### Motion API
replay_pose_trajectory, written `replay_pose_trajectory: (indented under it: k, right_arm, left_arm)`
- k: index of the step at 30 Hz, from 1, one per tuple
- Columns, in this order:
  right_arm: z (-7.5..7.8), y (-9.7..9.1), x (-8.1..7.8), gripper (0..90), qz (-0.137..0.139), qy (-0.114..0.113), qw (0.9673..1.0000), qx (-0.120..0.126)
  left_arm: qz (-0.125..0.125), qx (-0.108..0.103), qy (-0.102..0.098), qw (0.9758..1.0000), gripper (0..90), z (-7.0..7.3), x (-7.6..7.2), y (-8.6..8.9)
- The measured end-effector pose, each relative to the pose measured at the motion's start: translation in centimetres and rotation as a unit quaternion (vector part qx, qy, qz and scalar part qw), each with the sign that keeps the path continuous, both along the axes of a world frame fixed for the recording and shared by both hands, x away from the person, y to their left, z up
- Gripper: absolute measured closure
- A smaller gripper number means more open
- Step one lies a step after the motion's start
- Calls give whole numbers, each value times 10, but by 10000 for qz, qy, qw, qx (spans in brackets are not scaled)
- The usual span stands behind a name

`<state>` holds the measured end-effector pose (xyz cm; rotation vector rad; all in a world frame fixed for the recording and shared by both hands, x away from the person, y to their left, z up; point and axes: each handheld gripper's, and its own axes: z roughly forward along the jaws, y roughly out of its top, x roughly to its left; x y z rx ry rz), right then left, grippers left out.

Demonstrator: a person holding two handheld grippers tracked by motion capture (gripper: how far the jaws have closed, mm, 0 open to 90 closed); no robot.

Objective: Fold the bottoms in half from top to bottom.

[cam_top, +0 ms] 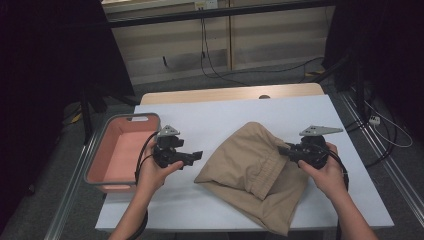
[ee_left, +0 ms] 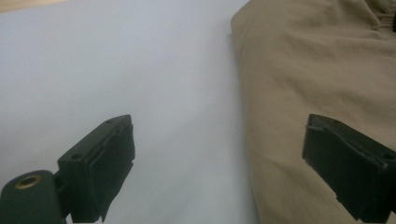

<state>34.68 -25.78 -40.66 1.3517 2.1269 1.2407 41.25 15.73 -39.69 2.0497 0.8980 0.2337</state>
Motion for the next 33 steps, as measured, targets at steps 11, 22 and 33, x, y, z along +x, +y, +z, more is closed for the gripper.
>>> replay_pose_trajectory:
  k: [11,22,33]
  right_arm:
    - [2,-2,-2,726,-4,-10,10000,-25]
    - [5,-4,-6,726,1,-33,10000,-55]
    - [8,-6,-10,726,4,-30,10000,-61]
  left_arm:
    - [16,-20,22,10000,94,1,-1,0]
    - [18,-24,17,10000,94,1,-1,0]
    - [15,0,42,10000,94,-1,0,-1]
